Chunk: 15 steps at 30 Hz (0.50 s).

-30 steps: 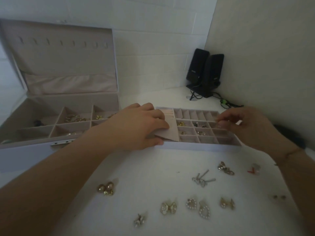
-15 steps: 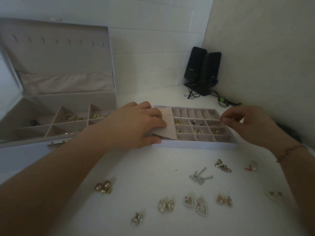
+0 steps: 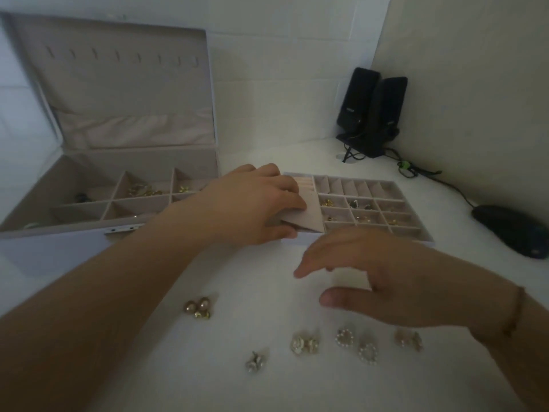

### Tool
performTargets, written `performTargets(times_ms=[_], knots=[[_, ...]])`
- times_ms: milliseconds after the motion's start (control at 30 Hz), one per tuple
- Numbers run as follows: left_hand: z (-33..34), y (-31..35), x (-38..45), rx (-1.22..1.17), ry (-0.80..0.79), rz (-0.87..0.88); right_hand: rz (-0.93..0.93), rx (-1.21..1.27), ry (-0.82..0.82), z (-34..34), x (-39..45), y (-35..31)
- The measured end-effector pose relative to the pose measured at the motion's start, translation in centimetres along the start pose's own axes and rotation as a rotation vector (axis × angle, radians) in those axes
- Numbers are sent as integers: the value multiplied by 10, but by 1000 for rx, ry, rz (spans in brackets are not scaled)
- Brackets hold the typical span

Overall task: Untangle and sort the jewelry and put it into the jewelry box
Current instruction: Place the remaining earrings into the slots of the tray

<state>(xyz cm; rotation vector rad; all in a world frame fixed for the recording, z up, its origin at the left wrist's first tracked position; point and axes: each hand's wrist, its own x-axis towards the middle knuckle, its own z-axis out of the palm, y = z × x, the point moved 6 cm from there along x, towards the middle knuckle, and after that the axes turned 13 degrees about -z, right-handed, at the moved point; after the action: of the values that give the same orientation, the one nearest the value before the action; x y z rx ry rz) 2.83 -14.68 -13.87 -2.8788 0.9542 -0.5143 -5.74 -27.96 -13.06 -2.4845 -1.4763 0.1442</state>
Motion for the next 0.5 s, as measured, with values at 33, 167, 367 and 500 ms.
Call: performTargets(times_ms=[33,167,367,500], knots=[[0,0,0,2,-10,-5,-78,12,-2,8,7,-13],[-1,0,0,7,-19,-8,-319,-19,-48,41,35,-54],[-2,0,1,-4,-34,-16,-377,-75,45,41,74,-66],[-1,-1,2,-9,-37,-23,-411,-121,-25,57,96,-70]])
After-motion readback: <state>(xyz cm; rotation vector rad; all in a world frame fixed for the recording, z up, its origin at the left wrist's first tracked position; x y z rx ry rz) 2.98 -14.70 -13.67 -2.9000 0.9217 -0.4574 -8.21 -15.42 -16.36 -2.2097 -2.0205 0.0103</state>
